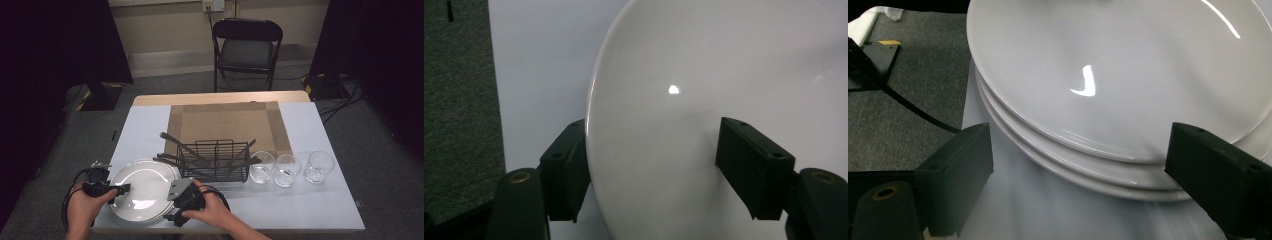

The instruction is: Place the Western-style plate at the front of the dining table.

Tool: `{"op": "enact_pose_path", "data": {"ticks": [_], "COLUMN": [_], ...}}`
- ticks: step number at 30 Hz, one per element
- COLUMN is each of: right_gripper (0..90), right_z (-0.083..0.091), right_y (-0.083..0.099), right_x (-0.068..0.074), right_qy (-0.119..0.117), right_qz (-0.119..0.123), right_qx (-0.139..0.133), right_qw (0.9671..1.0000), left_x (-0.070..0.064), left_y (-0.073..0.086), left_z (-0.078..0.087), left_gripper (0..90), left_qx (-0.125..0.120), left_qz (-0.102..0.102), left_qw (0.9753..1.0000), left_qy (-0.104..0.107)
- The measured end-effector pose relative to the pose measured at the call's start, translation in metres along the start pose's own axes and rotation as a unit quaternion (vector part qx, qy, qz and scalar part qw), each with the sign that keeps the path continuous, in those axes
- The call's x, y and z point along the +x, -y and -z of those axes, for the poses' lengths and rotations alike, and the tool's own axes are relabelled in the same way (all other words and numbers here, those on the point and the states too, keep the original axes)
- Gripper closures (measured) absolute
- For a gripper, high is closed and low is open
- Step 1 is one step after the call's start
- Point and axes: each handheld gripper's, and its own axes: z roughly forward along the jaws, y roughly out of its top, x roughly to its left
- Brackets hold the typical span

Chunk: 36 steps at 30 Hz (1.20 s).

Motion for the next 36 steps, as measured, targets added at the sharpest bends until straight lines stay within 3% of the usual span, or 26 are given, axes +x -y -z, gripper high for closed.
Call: {"op": "enact_pose_path", "data": {"ticks": [9,16,33,36], "right_gripper": [11.0,11.0,11.0,11.0], "right_z": [0.000,0.000,0.000,-0.001], "right_y": [0.004,0.005,0.008,0.009], "right_x": [0.000,0.000,0.000,0.000], "right_qy": [-0.002,-0.003,0.003,0.002], "right_qz": [-0.005,-0.008,-0.004,-0.003], "right_qx": [-0.004,-0.006,-0.010,-0.011], "right_qw": [1.0000,0.9999,0.9999,0.9999], "left_x": [-0.005,-0.001,0.003,0.002], "left_y": [-0.005,-0.006,-0.016,-0.021], "left_z": [0.008,0.011,0.022,0.027], "left_gripper": [41.9,50.3,64.5,66.7], "left_qx": [-0.011,-0.005,0.006,0.009], "left_qz": [-0.006,0.018,0.035,0.030], "left_qw": [0.9998,0.9998,0.9994,0.9995], "left_qy": [-0.017,-0.012,-0.002,-0.004]}}
